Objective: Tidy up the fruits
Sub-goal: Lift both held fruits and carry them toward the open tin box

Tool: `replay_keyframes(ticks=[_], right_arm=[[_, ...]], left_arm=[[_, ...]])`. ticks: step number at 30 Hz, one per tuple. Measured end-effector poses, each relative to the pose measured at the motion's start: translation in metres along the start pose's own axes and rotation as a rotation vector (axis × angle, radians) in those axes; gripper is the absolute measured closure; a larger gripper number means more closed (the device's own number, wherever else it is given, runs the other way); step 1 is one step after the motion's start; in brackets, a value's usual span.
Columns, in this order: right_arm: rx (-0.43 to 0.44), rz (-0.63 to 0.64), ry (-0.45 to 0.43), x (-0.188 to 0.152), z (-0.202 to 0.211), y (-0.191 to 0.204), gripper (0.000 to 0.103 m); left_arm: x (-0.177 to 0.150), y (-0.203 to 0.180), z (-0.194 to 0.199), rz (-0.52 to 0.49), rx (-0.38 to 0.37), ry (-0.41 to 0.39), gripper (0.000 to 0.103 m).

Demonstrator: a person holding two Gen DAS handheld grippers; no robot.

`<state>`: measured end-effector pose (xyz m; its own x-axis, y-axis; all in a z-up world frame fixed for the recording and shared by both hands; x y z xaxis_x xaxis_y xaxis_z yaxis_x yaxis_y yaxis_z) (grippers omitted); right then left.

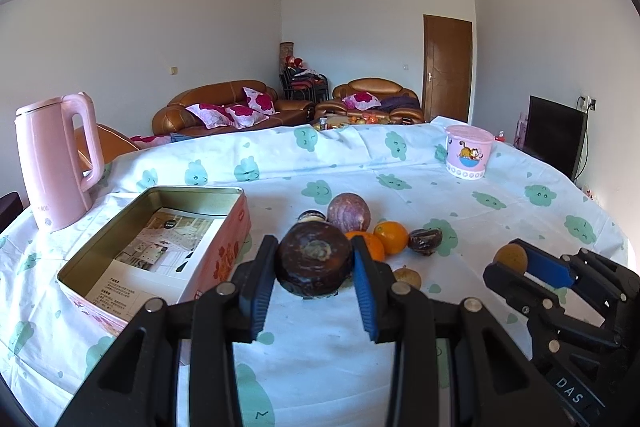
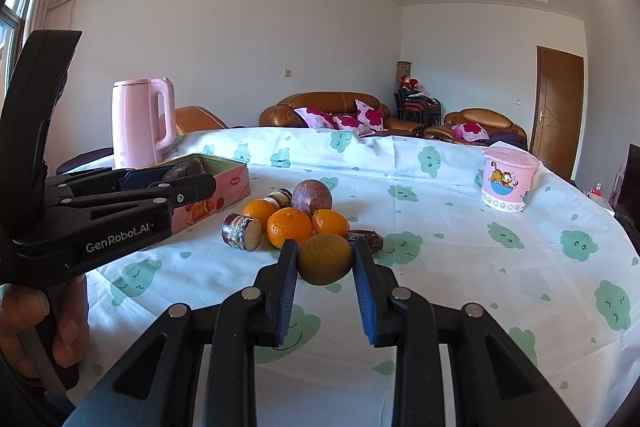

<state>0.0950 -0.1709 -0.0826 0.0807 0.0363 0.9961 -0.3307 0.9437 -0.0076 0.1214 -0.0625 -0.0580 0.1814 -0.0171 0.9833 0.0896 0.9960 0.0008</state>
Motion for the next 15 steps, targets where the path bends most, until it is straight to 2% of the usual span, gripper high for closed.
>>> replay_keyframes(ticks=[8, 15], right_arm=[[0.001, 0.080, 0.014, 0.004, -0.002, 0.012, 0.074], [0.053, 0.086, 0.006, 0.034, -0.012, 0.029, 0.074]], left_arm=[[0.002, 0.019, 0.004, 0.004, 0.034, 0.008, 0.065], [0.010, 0.051, 0.008, 0.010, 0.085, 0.009, 0.064]])
Point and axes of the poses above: each gripper's, at about its wrist camera, not at the fingertips, and z roughly against the way its jaws point, y to its left, x to its top, the point moved 10 cm from there along -z, roughly the way its jaws point, and after that the axes turned 15 degrees about -y, right-handed, at the moved point
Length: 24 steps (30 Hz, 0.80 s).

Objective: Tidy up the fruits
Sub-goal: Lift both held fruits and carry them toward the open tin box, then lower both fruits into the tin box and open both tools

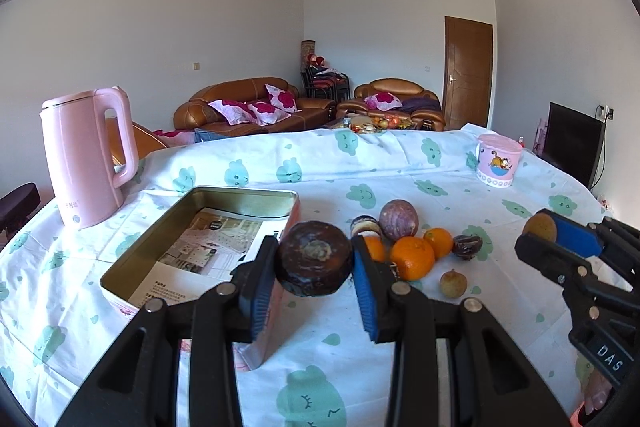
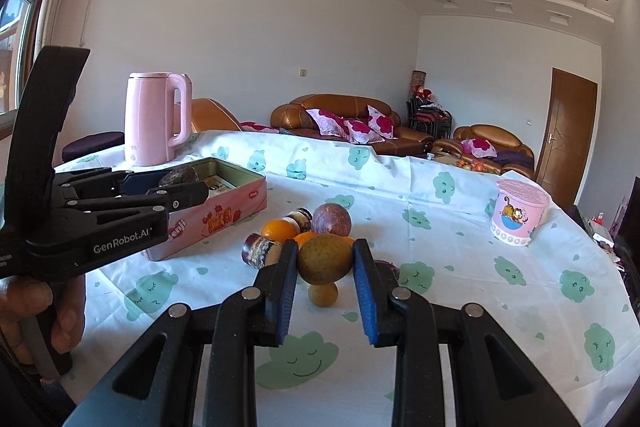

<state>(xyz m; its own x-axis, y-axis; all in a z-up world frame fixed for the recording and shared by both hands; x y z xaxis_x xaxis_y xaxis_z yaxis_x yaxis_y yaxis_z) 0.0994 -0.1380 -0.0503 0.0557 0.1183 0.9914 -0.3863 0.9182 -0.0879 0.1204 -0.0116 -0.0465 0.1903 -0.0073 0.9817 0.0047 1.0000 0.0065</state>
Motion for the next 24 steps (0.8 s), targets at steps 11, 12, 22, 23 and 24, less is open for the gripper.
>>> replay_keyframes(ticks=[11, 12, 22, 23, 24], right_arm=[[0.108, 0.009, -0.013, 0.043, -0.035, 0.040, 0.074], [0.117, 0.011, -0.013, 0.046, -0.040, 0.044, 0.074], [0.182, 0.025, 0.003, 0.066, -0.088, 0.074, 0.074], [0.186, 0.027, 0.007, 0.066, -0.092, 0.077, 0.074], [0.190, 0.028, 0.011, 0.066, -0.097, 0.080, 0.074]], left_arm=[[0.005, 0.054, -0.012, -0.036, 0.104, 0.041, 0.065], [0.006, 0.059, -0.014, -0.037, 0.111, 0.044, 0.065], [0.014, 0.096, -0.034, -0.070, 0.161, 0.075, 0.064], [0.016, 0.099, -0.036, -0.078, 0.168, 0.073, 0.064], [0.017, 0.102, -0.039, -0.087, 0.174, 0.070, 0.065]])
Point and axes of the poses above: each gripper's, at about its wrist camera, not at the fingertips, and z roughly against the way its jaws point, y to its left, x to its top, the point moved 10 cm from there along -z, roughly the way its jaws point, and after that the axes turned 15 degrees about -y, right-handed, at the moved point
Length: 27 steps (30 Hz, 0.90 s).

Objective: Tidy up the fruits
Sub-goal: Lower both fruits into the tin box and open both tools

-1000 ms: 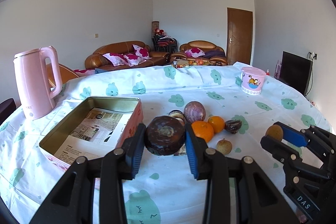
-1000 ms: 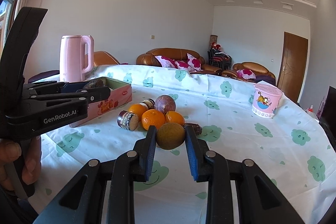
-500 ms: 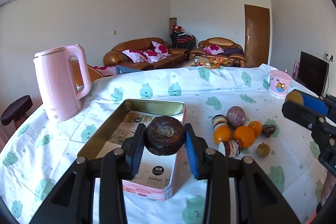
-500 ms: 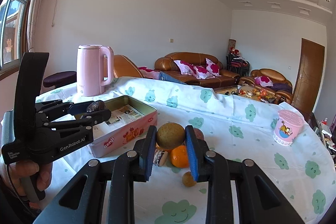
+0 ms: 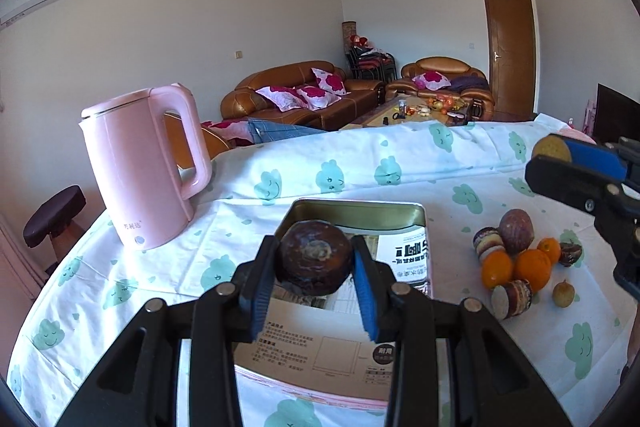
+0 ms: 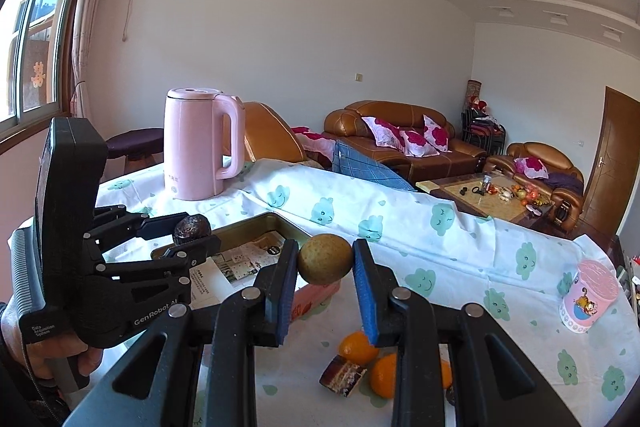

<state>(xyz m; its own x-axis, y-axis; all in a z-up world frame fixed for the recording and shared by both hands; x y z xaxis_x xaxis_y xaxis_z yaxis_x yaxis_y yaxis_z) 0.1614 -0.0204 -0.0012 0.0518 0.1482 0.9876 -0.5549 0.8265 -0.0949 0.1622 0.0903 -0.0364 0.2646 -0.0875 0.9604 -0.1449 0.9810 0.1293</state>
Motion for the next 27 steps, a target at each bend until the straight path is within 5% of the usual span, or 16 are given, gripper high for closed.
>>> replay_keyframes(ticks=[13, 27], right_arm=[[0.024, 0.007, 0.053, -0.013, -0.050, 0.018, 0.074], [0.032, -0.005, 0.132, -0.042, -0.085, 0.024, 0.073]], left_arm=[[-0.006, 0.027, -0.039, -0.046, 0.061, 0.018, 0.065], [-0.026, 0.033, -0.062, -0.030, 0.041, 0.097, 0.065]])
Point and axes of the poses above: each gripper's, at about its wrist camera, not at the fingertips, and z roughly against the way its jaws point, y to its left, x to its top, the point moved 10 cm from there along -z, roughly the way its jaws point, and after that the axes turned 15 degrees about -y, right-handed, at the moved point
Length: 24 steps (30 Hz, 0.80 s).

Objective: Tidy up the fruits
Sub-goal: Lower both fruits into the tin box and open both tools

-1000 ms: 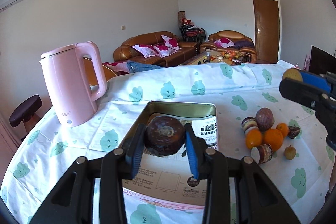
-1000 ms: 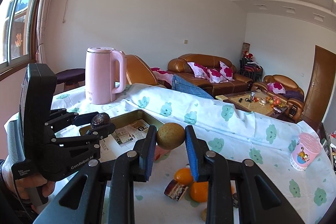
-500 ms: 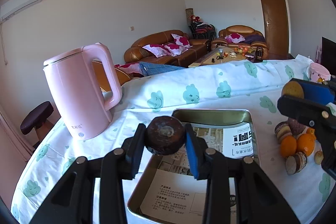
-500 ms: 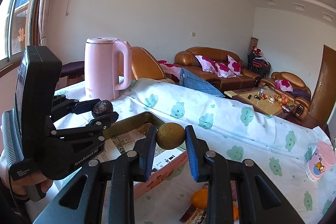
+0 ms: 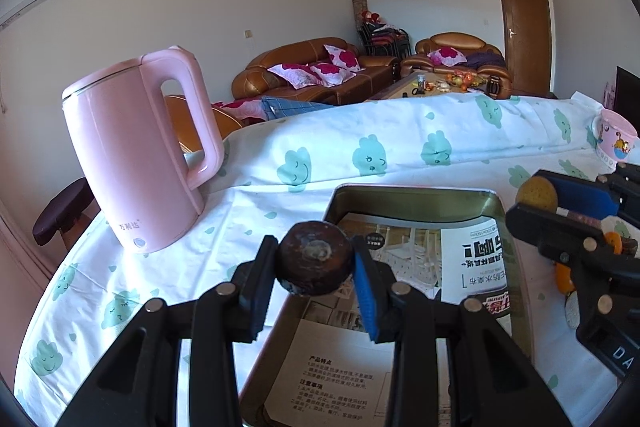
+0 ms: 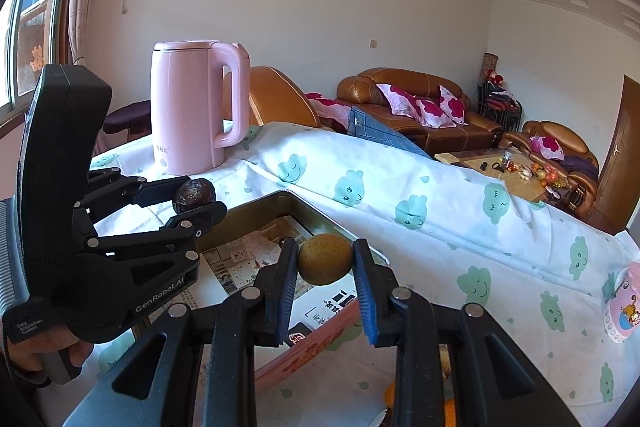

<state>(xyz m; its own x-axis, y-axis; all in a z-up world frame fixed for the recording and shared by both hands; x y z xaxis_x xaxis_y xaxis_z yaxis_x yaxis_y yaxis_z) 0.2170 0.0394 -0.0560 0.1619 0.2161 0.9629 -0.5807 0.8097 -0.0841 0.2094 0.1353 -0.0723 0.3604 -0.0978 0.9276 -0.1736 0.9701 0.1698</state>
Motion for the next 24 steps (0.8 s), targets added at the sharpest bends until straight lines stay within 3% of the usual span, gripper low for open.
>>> replay_keyframes(ticks=[15, 24], right_arm=[[-0.006, -0.013, 0.072, -0.023, -0.023, 0.006, 0.073], [-0.003, -0.024, 0.113, -0.039, -0.030, 0.008, 0.073]], left_arm=[[-0.021, -0.006, -0.015, -0.045, -0.004, 0.085, 0.064], [-0.024, -0.010, -0.018, -0.089, 0.010, 0.088, 0.064]])
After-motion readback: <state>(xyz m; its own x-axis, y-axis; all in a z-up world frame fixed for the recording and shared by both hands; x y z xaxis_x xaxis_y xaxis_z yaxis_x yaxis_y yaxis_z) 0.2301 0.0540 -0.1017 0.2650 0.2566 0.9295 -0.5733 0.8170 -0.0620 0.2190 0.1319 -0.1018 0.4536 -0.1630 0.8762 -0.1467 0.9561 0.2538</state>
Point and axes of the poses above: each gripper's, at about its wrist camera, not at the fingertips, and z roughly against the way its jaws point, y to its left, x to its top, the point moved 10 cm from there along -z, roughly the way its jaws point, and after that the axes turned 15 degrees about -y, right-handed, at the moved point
